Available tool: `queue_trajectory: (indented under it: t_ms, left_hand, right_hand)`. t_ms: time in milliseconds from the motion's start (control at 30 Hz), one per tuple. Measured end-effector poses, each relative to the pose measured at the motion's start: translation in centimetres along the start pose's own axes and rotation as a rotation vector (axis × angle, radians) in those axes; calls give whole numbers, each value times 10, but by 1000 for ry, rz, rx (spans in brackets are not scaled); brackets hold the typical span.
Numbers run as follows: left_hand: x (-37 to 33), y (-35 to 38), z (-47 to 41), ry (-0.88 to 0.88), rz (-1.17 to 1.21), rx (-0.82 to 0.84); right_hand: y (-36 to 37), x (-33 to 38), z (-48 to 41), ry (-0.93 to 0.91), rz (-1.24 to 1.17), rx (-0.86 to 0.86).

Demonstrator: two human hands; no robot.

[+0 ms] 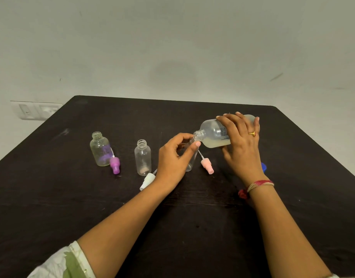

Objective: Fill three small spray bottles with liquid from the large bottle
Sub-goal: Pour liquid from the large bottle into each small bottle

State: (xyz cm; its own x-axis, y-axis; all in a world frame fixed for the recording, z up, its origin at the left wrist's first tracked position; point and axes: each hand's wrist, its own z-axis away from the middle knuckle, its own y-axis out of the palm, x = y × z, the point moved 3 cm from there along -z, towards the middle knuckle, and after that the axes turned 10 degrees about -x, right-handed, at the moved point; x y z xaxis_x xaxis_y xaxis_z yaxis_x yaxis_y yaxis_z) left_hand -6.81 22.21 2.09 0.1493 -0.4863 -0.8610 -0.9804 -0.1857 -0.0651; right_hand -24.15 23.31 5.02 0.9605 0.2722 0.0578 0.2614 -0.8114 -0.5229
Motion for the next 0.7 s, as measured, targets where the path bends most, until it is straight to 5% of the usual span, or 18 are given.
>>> queue_trajectory:
  t_ms: [700]
  left_hand:
    - [0, -1, 0, -26, -9, -15]
  right_hand:
    - [0, 0, 0, 22, -15, -13]
